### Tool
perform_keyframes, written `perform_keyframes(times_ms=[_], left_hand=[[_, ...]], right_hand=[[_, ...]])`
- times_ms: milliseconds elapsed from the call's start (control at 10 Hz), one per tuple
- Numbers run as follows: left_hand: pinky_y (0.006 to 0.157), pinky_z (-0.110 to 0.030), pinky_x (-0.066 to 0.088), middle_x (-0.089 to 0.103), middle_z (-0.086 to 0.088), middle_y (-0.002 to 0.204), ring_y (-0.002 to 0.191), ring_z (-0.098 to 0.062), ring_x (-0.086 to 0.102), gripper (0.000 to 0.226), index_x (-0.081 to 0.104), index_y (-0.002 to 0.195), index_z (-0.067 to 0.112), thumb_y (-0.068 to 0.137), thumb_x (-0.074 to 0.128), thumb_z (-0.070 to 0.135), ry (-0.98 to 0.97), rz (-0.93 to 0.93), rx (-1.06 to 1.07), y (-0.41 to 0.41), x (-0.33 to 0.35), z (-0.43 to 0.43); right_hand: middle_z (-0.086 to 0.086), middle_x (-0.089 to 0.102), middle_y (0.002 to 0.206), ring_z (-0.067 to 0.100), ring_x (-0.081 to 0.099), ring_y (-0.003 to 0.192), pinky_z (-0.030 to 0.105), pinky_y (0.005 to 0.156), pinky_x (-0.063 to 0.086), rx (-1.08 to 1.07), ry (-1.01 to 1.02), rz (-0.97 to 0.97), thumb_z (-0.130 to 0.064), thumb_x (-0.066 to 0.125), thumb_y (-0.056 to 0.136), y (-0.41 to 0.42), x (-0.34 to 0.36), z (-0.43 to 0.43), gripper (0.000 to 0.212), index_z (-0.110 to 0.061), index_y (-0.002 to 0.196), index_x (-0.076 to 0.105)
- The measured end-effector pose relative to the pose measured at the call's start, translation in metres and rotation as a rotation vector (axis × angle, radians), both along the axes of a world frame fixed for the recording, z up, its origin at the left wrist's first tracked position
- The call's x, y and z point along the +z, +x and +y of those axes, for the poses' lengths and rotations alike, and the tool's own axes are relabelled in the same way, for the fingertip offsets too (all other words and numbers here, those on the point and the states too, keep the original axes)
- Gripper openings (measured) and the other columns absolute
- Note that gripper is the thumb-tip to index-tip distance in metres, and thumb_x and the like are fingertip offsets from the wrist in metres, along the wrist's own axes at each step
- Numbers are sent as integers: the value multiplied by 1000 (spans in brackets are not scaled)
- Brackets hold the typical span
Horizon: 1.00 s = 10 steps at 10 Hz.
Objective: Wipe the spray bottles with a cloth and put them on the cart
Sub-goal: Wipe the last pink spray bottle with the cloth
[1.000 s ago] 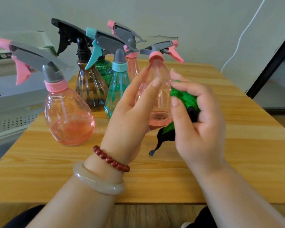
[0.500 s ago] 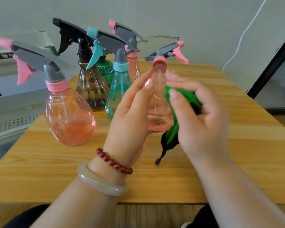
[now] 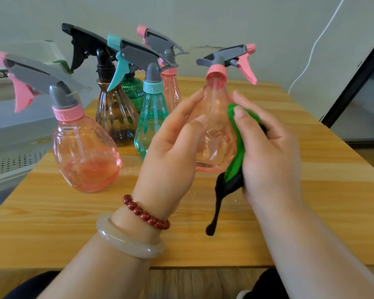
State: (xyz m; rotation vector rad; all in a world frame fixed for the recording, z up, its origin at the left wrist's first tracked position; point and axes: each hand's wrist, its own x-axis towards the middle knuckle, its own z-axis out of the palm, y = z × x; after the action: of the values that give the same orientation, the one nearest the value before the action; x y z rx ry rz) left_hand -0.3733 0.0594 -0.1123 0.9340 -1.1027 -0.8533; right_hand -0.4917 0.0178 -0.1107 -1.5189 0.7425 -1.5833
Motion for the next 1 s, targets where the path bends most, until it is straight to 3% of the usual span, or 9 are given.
perform_keyframes(times_ms=[100, 200, 300, 400, 600, 700, 800, 900, 1000], left_hand=[[96, -50, 51, 66, 10, 127, 114, -15, 64, 44, 59, 132, 38, 90, 49, 33, -13, -29, 6, 5, -1, -1], [104, -47, 48, 61, 13, 135, 129, -10, 55, 48, 56, 137, 31, 90, 48, 28, -46, -82, 1, 9, 0, -1], [100, -41, 51, 64, 10, 133, 128, -10, 56, 44, 59, 129, 33, 86, 56, 25, -110, -111, -29, 7, 0, 2], [88, -25, 54, 68, 10, 125, 116, -6, 62, 41, 60, 127, 31, 88, 54, 21, -122, -125, -19, 5, 0, 3], [94, -37, 55, 66, 18, 126, 120, -3, 60, 41, 60, 121, 40, 88, 50, 18, -109, -122, -1, 7, 1, 1], [96, -30, 53, 67, 21, 123, 121, 2, 58, 41, 59, 121, 41, 87, 50, 20, -102, -133, 5, 3, -1, 1], [89, -38, 55, 70, 8, 120, 110, -10, 66, 43, 64, 124, 37, 87, 48, 22, -59, -13, 15, 1, -3, 0], [105, -51, 46, 65, 2, 132, 125, -20, 59, 44, 62, 128, 36, 87, 50, 28, -59, 77, 17, 1, -3, -2], [110, -51, 40, 61, 5, 138, 131, -17, 55, 44, 57, 133, 36, 89, 51, 38, -83, 51, 24, -1, 2, 1]], right_hand=[[3, 59, 138, 5, 58, 119, 26, 104, 46, -29, -303, 281, -13, 55, 99, 2, 1, 10, 35, -8, 134, 57], [12, 48, 146, 16, 42, 140, 30, 114, 37, -39, -488, 399, -8, 53, 99, 0, -2, 7, 37, 2, 135, 52], [-4, 36, 156, 0, 29, 144, 27, 118, 30, 11, -161, 208, -20, 56, 98, -4, 3, -4, 43, -17, 140, 52], [-12, 30, 159, -5, 23, 144, 24, 118, 28, 58, -44, 119, -23, 53, 96, -1, 5, -4, 52, -22, 147, 42], [4, 44, 150, 16, 28, 147, 27, 119, 27, 65, -413, 429, -7, 49, 101, 0, -2, 1, 37, -5, 138, 52], [-5, 56, 141, 2, 46, 135, 23, 112, 38, -2, -165, 204, -12, 50, 101, -1, 0, -1, 33, -20, 131, 60], [-11, 64, 131, 3, 55, 127, 37, 109, 44, 12, 56, 35, -24, 53, 95, 7, -2, 1, 31, -32, 122, 67], [-4, 67, 127, 14, 61, 121, 44, 105, 47, 214, 301, -138, -31, 56, 89, 11, -1, 1, 40, -29, 128, 65], [-7, 69, 122, 10, 62, 118, 41, 103, 47, 193, 226, -17, -30, 56, 94, 9, 1, 4, 32, -28, 124, 66]])
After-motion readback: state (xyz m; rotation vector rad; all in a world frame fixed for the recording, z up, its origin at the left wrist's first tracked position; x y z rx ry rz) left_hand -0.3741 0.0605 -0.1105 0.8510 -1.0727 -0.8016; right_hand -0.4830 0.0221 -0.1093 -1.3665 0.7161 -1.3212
